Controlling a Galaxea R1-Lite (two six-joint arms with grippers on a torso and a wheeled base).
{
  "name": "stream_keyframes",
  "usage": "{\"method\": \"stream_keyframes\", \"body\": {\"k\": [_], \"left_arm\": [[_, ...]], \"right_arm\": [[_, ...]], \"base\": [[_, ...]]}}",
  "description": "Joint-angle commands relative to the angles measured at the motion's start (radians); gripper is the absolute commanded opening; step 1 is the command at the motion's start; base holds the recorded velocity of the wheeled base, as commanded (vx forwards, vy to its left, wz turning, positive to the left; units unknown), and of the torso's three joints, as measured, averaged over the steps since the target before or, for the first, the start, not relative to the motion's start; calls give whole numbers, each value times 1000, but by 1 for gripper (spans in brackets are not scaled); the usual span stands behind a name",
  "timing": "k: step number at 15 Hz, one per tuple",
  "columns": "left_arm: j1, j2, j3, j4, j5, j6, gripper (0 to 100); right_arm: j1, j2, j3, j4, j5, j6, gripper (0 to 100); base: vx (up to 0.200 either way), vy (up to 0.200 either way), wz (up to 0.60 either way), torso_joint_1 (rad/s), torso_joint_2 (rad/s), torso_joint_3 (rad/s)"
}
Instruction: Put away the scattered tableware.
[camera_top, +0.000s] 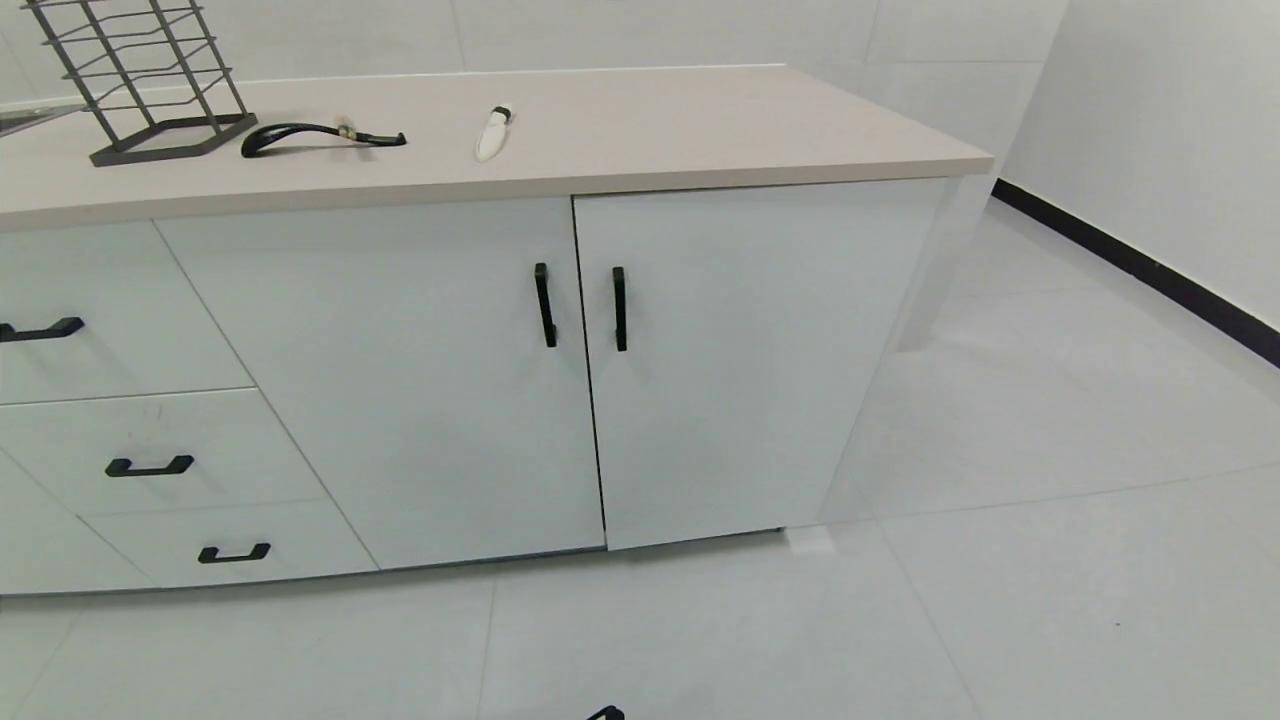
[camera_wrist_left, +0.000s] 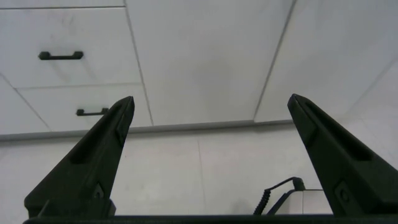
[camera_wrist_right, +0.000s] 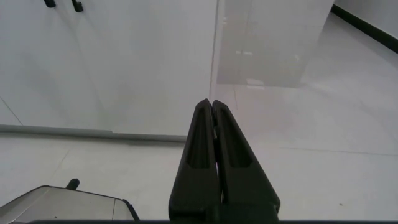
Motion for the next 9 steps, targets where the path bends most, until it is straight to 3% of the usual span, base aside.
{"method": "stream_keyframes", "body": {"k": [1,4,7,9], "left_arm": [[0,0,0,0,0,0,100],[0,0,0,-2,0,0,100],[0,0,2,-2,0,7,100],[0,0,2,-2,0,7,100]], "right_arm": [[0,3,0,-1,0,0,0],[1,3,0,-1,0,0,0],[0,3,0,-1,-1,-3,0],[0,3,0,1,-1,-6,0]], "base": [[200,200,0,2,2,-7],[200,200,0,-4,1,7],[0,200,0,4,1,2],[0,0,0,0,0,0]]}}
